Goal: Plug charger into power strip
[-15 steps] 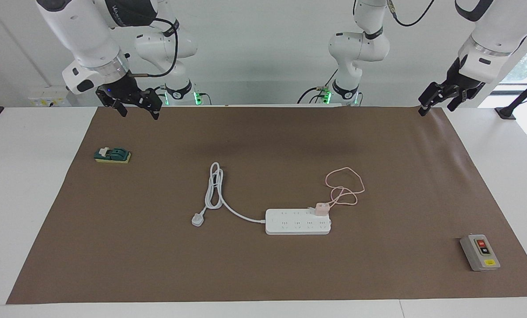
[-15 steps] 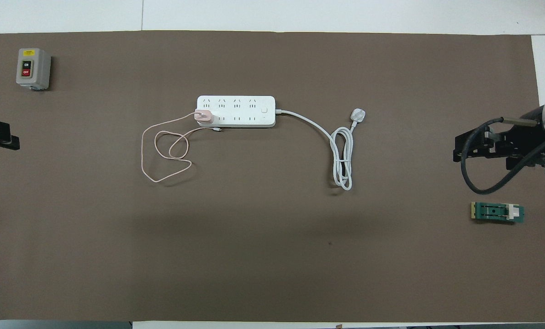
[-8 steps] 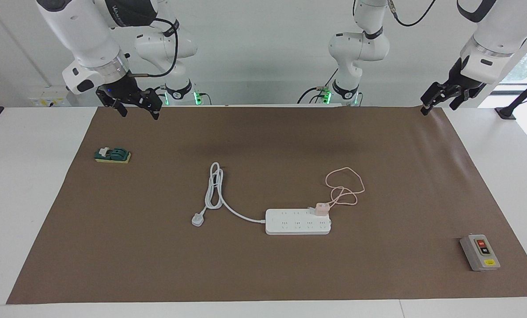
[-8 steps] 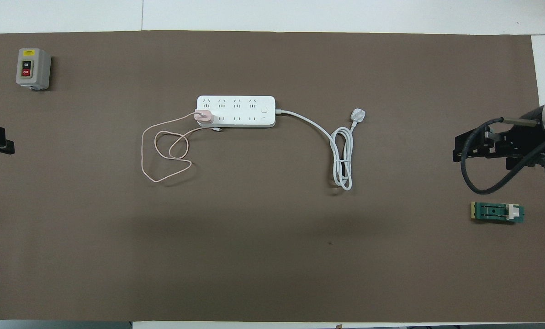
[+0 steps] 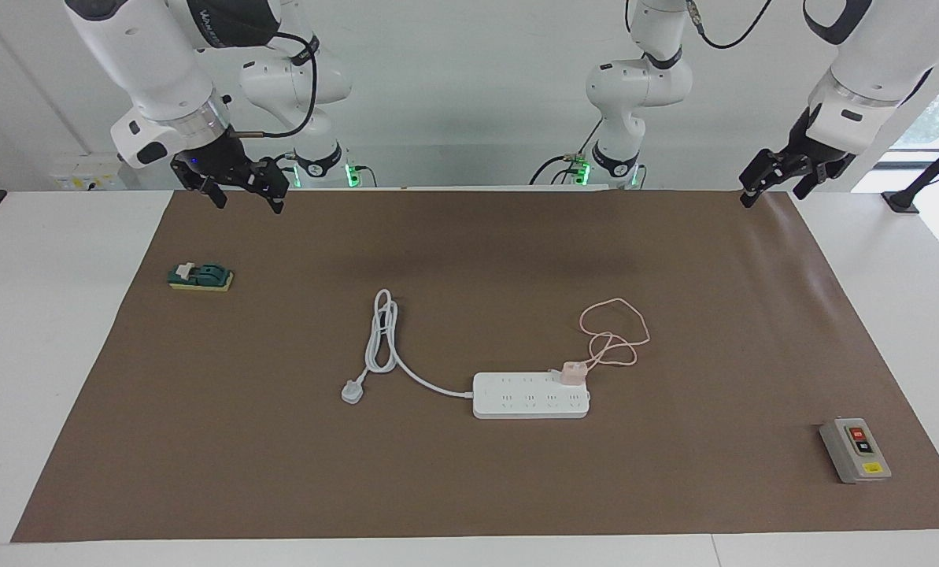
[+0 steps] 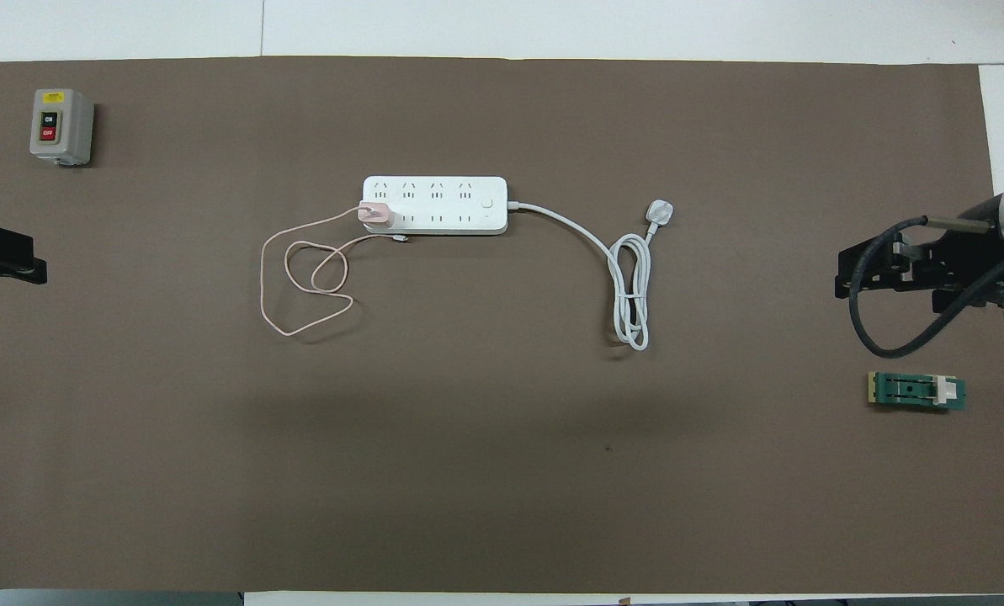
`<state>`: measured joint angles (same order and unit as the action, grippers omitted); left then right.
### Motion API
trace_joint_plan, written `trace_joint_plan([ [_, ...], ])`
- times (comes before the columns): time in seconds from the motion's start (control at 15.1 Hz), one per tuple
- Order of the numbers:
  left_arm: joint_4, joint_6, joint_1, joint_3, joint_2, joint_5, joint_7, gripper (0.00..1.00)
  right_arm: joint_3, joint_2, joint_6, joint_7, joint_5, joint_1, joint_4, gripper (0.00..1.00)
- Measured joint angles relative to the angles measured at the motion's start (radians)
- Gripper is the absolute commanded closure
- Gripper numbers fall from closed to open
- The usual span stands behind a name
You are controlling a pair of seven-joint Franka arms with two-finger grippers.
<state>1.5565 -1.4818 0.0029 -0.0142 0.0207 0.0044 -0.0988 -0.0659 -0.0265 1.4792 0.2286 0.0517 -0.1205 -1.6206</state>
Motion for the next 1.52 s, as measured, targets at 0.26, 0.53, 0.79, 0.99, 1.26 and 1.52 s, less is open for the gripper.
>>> trace_joint_plan([
  [0.26,0.016,0.000,-0.001,-0.015,-0.007,0.000,0.020,0.00,0.000,0.000,0.000,0.000,0.000,0.000,0.000,0.00],
  [0.53,0.019,-0.001,-0.001,-0.018,-0.007,0.000,0.046,0.00,0.000,0.000,0.000,0.000,0.000,0.000,0.000,0.00],
  [0.79,0.022,-0.001,-0.001,-0.023,-0.007,-0.013,0.063,0.00,0.000,0.000,0.000,0.000,0.000,0.000,0.000,0.00],
  [0.99,0.022,-0.003,-0.003,-0.029,-0.006,-0.021,0.063,0.00,0.000,0.000,0.000,0.000,0.000,0.000,0.000,0.00],
  [1.26,0.022,-0.003,-0.004,-0.029,-0.006,-0.022,0.064,0.00,0.000,0.000,0.000,0.000,0.000,0.000,0.000,0.00],
  [1.52,0.022,-0.003,-0.004,-0.029,-0.006,-0.027,0.064,0.00,0.000,0.000,0.000,0.000,0.000,0.000,0.000,0.00],
])
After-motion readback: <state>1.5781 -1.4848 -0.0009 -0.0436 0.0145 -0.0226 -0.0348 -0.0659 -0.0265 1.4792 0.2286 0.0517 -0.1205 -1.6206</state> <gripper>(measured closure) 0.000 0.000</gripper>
